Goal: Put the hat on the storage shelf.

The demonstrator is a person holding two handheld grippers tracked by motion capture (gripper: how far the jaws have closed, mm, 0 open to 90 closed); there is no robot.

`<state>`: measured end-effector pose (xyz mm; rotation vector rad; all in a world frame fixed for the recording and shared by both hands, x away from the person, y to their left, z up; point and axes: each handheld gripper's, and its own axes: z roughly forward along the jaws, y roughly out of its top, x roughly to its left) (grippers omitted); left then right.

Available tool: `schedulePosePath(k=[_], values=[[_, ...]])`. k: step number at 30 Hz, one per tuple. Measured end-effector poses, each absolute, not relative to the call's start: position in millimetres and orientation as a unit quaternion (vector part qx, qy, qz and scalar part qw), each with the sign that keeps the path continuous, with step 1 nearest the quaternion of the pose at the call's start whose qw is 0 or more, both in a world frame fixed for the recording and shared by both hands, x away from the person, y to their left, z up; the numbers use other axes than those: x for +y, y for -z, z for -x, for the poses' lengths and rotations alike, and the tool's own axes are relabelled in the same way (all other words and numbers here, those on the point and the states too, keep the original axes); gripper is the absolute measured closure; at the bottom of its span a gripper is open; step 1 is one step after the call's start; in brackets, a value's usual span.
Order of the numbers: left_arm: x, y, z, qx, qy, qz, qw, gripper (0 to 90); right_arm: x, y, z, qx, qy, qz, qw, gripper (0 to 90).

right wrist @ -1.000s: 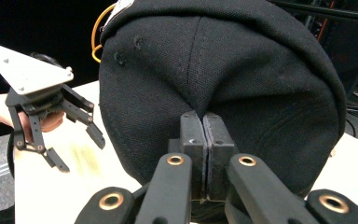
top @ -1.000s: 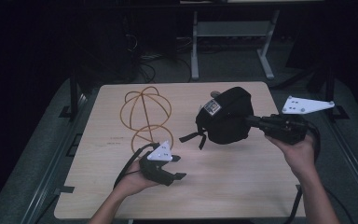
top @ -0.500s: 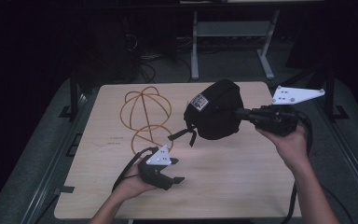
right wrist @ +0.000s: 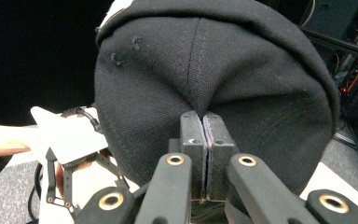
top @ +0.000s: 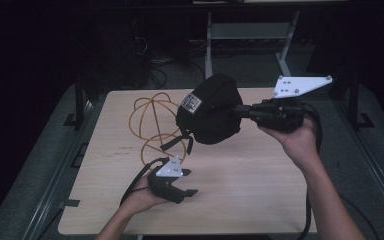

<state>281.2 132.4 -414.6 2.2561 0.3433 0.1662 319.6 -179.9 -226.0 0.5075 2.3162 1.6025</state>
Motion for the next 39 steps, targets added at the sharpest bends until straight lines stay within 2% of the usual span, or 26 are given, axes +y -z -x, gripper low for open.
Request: schedulePosePath(k=[10,25,39], values=[[132,415,-281,0.126,-0.066,-0.897,0.419,33.4,-139,207,-331,0.816,-0.548,-0.139,0.124,89.0],[130,415,-279,0.118,-0.066,-0.898,0.419,33.5,-82,183,-370,0.835,-0.524,-0.132,0.109,89.1],[129,415,-277,0.114,-0.063,-0.899,0.419,33.8,-33,186,-408,0.845,-0.503,-0.152,0.098,89.7]])
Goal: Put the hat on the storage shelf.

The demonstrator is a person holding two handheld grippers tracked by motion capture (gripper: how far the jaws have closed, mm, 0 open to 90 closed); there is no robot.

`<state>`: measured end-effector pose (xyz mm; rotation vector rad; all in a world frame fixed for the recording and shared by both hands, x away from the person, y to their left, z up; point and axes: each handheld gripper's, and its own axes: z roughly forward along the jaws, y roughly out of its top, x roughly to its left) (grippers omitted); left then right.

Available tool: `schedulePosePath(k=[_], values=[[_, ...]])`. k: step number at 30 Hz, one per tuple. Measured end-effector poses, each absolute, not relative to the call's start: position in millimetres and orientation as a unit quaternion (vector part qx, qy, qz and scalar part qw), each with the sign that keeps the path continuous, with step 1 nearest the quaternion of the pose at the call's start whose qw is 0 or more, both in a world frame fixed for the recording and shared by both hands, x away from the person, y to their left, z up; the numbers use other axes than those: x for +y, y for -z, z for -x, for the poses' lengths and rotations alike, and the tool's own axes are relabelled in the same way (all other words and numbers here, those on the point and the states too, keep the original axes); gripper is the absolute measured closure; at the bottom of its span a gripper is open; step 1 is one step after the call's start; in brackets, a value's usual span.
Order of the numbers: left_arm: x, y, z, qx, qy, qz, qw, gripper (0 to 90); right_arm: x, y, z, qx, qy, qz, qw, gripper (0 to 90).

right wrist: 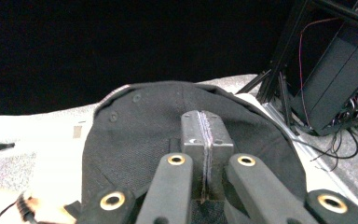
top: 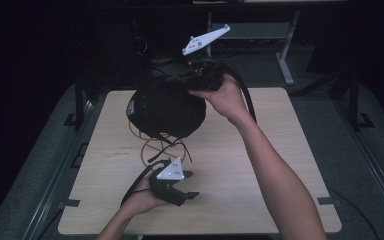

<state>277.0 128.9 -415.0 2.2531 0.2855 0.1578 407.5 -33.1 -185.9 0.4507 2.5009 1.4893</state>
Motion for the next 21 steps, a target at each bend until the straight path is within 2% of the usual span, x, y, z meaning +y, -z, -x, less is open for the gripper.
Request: schedulePosePath(k=[11,18,19,21], values=[[128,415,-278,0.113,-0.063,-0.898,0.420,34.0,7,185,-427,0.851,-0.495,-0.154,0.081,89.8],[125,415,-277,0.108,-0.062,-0.897,0.424,34.0,29,198,-438,0.852,-0.488,-0.173,0.076,88.2],[125,415,-277,0.107,-0.062,-0.897,0.424,34.0,30,201,-440,0.851,-0.489,-0.179,0.072,85.7],[125,415,-277,0.109,-0.060,-0.897,0.424,34.0,29,205,-443,0.846,-0.494,-0.194,0.056,64.4]])
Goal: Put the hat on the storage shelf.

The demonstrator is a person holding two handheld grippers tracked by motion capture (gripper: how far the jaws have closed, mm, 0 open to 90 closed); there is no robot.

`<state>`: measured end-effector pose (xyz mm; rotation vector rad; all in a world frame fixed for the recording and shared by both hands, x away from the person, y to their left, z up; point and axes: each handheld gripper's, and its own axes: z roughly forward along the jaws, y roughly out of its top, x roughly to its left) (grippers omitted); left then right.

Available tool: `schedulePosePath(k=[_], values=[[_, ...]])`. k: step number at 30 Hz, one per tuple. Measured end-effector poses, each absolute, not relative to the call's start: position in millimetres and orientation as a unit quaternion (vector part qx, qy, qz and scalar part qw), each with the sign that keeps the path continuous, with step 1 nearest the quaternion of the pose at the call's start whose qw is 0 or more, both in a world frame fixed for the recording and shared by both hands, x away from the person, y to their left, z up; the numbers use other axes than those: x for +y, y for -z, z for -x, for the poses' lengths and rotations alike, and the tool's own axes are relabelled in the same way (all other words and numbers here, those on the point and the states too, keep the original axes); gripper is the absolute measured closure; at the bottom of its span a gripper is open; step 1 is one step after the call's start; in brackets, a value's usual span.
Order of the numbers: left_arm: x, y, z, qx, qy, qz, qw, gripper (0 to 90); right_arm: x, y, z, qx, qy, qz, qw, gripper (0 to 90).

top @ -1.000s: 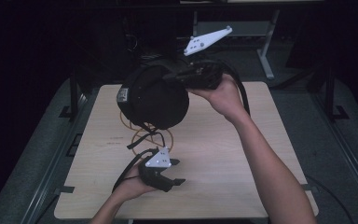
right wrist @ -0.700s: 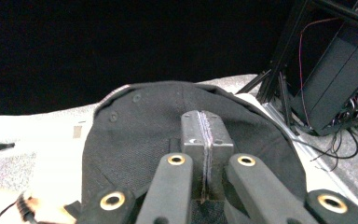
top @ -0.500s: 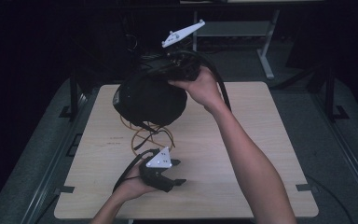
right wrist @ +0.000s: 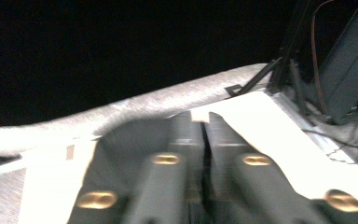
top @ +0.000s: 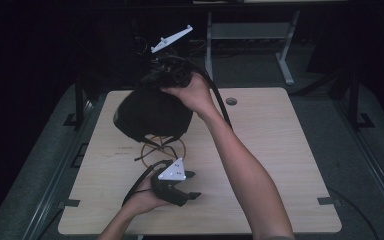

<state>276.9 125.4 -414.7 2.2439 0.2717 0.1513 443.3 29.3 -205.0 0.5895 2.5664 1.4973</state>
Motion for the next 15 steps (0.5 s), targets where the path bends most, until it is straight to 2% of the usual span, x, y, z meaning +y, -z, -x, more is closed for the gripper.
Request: schedulePosePath(k=[1,15], values=[[125,415,-277,0.110,-0.060,-0.897,0.423,34.0,28,206,-445,0.844,-0.495,-0.200,0.048,60.2],[125,416,-280,0.115,-0.066,-0.897,0.421,34.0,-12,224,-446,0.838,-0.497,-0.224,0.028,54.7]])
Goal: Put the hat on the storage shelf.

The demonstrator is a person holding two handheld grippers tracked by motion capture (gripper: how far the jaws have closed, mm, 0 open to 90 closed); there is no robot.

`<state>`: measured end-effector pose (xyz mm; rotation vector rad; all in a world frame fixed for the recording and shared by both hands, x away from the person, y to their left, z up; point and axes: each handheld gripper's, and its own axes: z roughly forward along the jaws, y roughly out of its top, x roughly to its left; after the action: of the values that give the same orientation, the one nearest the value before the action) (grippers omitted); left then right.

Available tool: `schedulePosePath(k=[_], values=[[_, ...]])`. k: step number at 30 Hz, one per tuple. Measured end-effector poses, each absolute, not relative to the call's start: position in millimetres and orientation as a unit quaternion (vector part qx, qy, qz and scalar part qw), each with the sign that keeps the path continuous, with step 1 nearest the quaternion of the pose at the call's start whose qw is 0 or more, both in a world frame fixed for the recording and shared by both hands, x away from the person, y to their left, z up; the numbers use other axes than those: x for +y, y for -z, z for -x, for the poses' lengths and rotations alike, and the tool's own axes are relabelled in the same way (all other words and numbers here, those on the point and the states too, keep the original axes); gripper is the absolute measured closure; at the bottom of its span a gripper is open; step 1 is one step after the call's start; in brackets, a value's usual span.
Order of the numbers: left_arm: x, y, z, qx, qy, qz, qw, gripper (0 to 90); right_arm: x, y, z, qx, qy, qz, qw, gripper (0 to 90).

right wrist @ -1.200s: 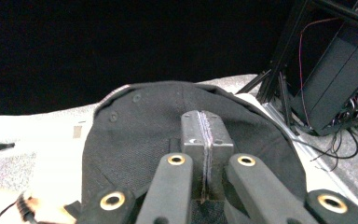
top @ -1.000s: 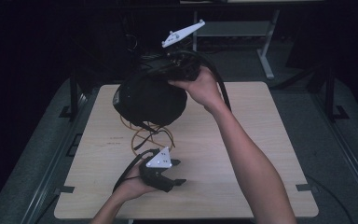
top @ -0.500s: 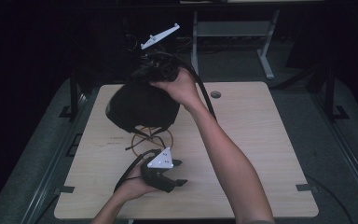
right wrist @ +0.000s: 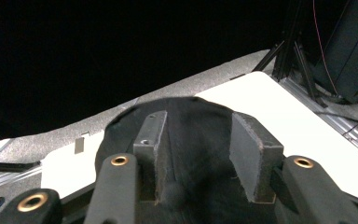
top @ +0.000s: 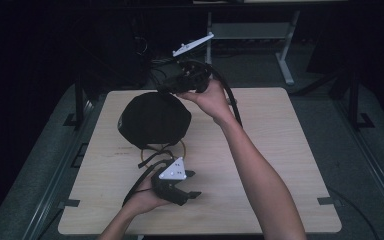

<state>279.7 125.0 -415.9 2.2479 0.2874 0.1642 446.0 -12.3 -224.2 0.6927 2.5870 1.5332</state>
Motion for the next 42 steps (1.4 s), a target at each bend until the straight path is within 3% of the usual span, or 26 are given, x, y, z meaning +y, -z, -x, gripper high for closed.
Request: schedulePosePath(k=[23,42], values=[[122,416,-280,0.123,-0.064,-0.892,0.429,28.1,-66,245,-445,0.827,-0.502,-0.253,0.019,36.9],[124,416,-281,0.129,-0.065,-0.889,0.434,27.8,-104,259,-437,0.824,-0.497,-0.272,0.013,30.1]])
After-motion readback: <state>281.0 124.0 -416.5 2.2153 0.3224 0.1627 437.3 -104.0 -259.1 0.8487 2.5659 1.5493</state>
